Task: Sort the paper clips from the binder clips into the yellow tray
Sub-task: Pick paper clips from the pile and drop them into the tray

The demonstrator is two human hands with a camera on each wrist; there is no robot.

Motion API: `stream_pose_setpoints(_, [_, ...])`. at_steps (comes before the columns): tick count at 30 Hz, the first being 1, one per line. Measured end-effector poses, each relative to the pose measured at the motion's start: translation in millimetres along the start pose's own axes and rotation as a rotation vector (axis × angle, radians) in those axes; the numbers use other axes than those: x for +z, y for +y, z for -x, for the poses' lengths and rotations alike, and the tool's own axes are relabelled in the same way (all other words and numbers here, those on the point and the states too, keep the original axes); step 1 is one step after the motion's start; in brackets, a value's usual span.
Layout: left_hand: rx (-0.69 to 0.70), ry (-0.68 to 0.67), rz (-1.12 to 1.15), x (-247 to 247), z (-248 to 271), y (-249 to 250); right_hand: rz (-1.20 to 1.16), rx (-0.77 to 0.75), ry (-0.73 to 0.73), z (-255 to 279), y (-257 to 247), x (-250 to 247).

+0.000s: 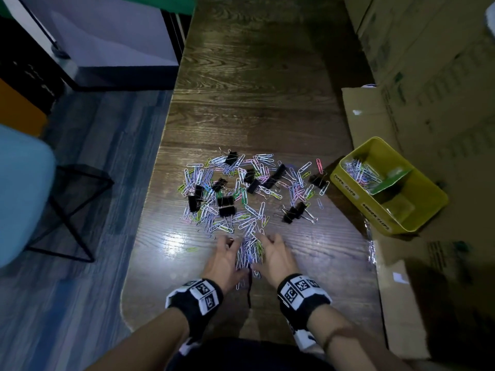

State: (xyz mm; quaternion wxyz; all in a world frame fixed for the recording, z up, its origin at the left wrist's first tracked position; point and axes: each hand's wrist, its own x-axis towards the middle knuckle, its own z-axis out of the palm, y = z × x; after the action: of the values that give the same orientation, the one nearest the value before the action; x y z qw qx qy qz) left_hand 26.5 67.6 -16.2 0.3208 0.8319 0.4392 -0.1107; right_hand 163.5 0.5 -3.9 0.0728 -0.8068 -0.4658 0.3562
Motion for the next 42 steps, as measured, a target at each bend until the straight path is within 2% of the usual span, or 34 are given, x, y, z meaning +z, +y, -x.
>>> stream_pose_setpoints(2, [0.021, 0.009, 0.014, 2.2, -2.2, 8.1, 0.021, -0.038, 0.010, -2.2, 1.5, 0.6])
stream_pose_setpoints(8, [0.105, 0.093, 0.101, -2.4, -9.8, 14.6, -0.110, -0.016, 0.016, -4.9, 10.4, -2.2])
stream_pose_setpoints(12, [0.128, 0.158, 0.108, -4.1, -15.6, 6.1, -0.289, 0.102, 0.036, -7.2, 20.2, -3.2])
stream_pose_setpoints(15, [0.120, 0.163, 0.164, -7.1, -18.9, 1.0, -0.363, 0.127, 0.053, -10.0, 27.2, -4.3])
stream_pose_setpoints(20, [-0.049, 0.128, 0.441, -13.8, -24.0, -8.4, -0.604, 0.150, 0.090, -9.6, 37.5, -7.3])
stream_pose_setpoints(27, [-0.161, 0.127, 0.962, -39.7, -18.7, -2.4, -1.053, 0.108, 0.152, 2.4, 50.6, -27.1])
stream_pose_setpoints(30, [-0.158, 0.080, 1.102, -62.4, -16.4, 19.0, -1.202, 0.096, 0.229, 13.8, 52.1, -46.7])
stream_pose_setpoints(34, [-0.039, -0.041, 1.198, -100.9, -27.5, 69.0, -1.310, 0.100, 0.323, 31.5, 56.0, -79.4])
stream_pose_setpoints(38, [0.121, -0.172, 1.148, -128.1, -64.6, 130.6, -1.343, 0.069, 0.505, 47.6, 51.9, -123.6])
stream_pose_setpoints(42, [0.217, -0.216, 1.078, -134.5, -115.6, 200.4, -1.385, 0.016, 0.678, 57.6, 53.1, -163.1])
